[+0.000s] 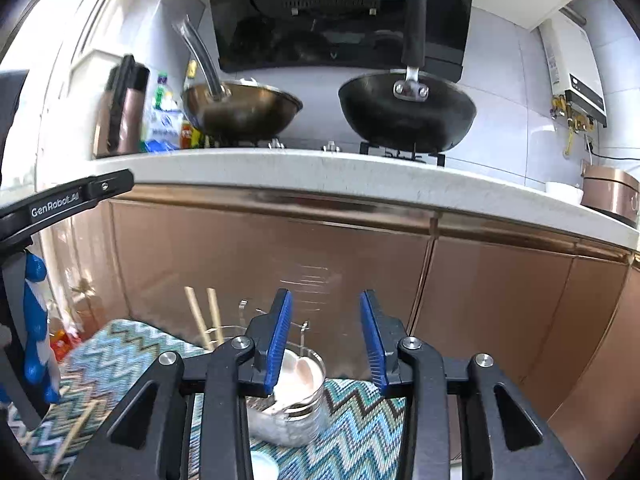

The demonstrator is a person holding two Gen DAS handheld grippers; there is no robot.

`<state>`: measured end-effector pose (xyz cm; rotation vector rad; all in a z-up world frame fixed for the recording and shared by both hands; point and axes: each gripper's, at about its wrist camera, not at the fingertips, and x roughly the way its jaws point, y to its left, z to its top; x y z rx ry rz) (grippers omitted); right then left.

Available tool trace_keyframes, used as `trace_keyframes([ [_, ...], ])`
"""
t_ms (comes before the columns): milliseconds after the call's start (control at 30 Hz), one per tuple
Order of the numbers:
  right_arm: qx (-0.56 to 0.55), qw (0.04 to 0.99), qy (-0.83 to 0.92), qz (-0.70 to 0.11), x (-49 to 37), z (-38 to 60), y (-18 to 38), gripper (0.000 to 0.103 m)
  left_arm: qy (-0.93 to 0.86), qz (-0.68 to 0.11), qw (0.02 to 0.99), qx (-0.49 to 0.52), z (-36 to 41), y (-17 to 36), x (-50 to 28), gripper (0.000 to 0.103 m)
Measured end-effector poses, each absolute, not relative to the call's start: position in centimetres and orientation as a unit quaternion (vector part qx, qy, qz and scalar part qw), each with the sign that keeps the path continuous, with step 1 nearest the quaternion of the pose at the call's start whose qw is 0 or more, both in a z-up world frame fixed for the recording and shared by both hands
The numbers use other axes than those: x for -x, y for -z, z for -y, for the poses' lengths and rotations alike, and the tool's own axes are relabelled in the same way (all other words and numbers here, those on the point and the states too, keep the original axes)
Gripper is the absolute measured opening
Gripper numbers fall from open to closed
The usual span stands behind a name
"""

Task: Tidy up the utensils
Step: 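Open both grippers to drop the chopstick and pink spoon into the holder, then grasp a third chopstick with the left gripper while the right gripper grasps the last white spoon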

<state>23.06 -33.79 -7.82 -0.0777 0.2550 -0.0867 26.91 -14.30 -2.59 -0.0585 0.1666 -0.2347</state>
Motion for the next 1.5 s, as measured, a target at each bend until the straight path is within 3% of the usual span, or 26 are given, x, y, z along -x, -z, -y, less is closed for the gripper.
trace_keyframes([
  [167,0.011,0.992,0.020,-0.124,-17.5,33.8,5.5,0.049,0.121,-0.106,0.987,0.003,9.5,0.4,-22.5,0.040],
  [700,0.052,0.993,0.003,-0.103,-3.7,32.0,1.0,0.050,0.078,-0.170,0.982,0.011,-3.3,-1.1,-13.0,0.040],
  [1000,0.037,0.992,-0.004,-0.124,-3.5,33.2,2.3,0.050,0.073,-0.241,0.968,0.008,-3.3,3.0,-13.8,0.040],
  [1233,0.003,0.979,-0.034,-0.200,-7.5,34.4,6.3,0.048,0.110,-0.342,0.933,-0.014,-0.1,8.5,-16.9,0.040],
  [1500,-0.026,0.953,-0.079,-0.290,-13.3,35.1,12.3,0.039,0.151,-0.460,0.875,0.000,3.0,14.9,-21.9,0.039],
])
